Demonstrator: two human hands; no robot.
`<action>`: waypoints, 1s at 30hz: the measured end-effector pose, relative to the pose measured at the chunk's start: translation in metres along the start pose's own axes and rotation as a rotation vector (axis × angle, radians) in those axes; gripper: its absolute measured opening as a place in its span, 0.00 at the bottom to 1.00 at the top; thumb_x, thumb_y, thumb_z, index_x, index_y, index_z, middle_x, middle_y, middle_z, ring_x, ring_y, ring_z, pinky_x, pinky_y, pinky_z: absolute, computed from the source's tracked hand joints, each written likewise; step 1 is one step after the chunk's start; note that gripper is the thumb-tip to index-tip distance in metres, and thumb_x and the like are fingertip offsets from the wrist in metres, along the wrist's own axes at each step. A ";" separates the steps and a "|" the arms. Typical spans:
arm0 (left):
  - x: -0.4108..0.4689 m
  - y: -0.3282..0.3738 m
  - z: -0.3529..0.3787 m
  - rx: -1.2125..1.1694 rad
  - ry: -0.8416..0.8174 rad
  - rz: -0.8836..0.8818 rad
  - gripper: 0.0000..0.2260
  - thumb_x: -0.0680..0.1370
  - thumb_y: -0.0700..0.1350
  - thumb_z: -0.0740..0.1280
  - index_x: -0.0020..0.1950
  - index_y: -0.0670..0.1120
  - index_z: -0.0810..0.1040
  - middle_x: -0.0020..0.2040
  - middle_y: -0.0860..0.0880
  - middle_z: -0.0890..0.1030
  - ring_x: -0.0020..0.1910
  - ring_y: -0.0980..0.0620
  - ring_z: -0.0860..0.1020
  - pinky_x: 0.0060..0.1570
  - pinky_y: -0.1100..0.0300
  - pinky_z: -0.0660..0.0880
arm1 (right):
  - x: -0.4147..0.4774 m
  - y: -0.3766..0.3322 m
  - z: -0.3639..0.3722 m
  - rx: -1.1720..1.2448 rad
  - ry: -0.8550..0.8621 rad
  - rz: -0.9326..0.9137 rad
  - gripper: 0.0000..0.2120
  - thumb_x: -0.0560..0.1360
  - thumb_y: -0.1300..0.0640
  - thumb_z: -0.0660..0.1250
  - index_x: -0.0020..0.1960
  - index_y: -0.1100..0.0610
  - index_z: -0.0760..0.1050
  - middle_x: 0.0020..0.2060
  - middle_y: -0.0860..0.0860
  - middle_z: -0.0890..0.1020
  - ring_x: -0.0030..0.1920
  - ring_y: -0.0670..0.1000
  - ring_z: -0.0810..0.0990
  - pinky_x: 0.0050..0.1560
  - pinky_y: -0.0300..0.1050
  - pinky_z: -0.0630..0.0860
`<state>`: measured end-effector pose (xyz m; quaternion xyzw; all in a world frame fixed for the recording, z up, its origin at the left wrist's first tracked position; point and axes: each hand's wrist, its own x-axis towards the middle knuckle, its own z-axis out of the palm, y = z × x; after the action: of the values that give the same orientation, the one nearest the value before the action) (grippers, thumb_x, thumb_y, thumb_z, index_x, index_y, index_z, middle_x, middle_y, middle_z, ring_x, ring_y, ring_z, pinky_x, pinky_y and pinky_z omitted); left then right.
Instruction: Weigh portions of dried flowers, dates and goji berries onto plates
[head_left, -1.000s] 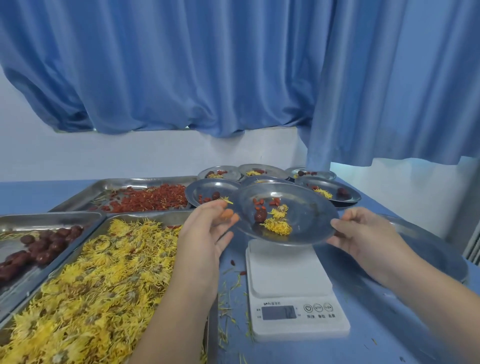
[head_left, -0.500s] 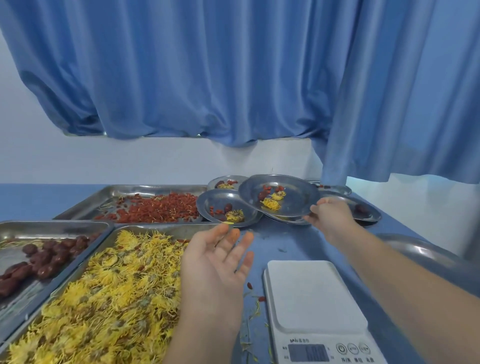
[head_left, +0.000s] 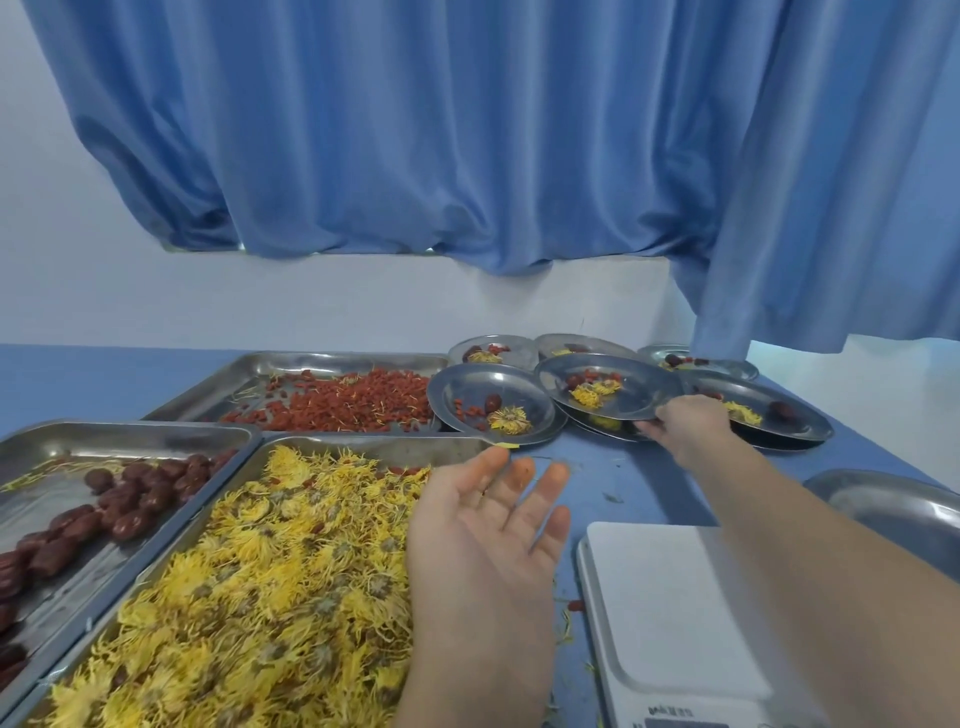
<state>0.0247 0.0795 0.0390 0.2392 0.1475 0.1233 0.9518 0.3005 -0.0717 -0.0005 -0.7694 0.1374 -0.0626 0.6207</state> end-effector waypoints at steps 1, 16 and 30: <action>0.000 0.000 0.000 -0.003 -0.002 -0.001 0.07 0.74 0.45 0.64 0.42 0.44 0.79 0.40 0.45 0.83 0.44 0.43 0.85 0.43 0.51 0.74 | 0.004 0.001 0.000 0.287 -0.071 0.109 0.19 0.81 0.66 0.55 0.72 0.64 0.64 0.69 0.60 0.69 0.57 0.54 0.77 0.39 0.39 0.79; -0.001 -0.002 -0.002 -0.007 -0.030 -0.033 0.07 0.72 0.46 0.64 0.44 0.44 0.79 0.36 0.46 0.81 0.32 0.47 0.82 0.36 0.55 0.71 | -0.006 -0.006 0.002 0.238 -0.199 0.159 0.17 0.76 0.67 0.63 0.64 0.62 0.69 0.45 0.56 0.72 0.44 0.57 0.77 0.35 0.47 0.77; -0.002 -0.008 -0.002 0.067 -0.038 -0.006 0.12 0.61 0.47 0.67 0.43 0.45 0.78 0.33 0.48 0.77 0.29 0.50 0.75 0.34 0.57 0.67 | -0.035 -0.012 -0.041 0.270 -0.345 0.156 0.20 0.77 0.63 0.63 0.68 0.63 0.66 0.64 0.62 0.70 0.46 0.62 0.80 0.38 0.50 0.80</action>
<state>0.0234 0.0731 0.0339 0.2729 0.1343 0.1107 0.9462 0.2576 -0.0977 0.0226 -0.6658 0.0787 0.1003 0.7351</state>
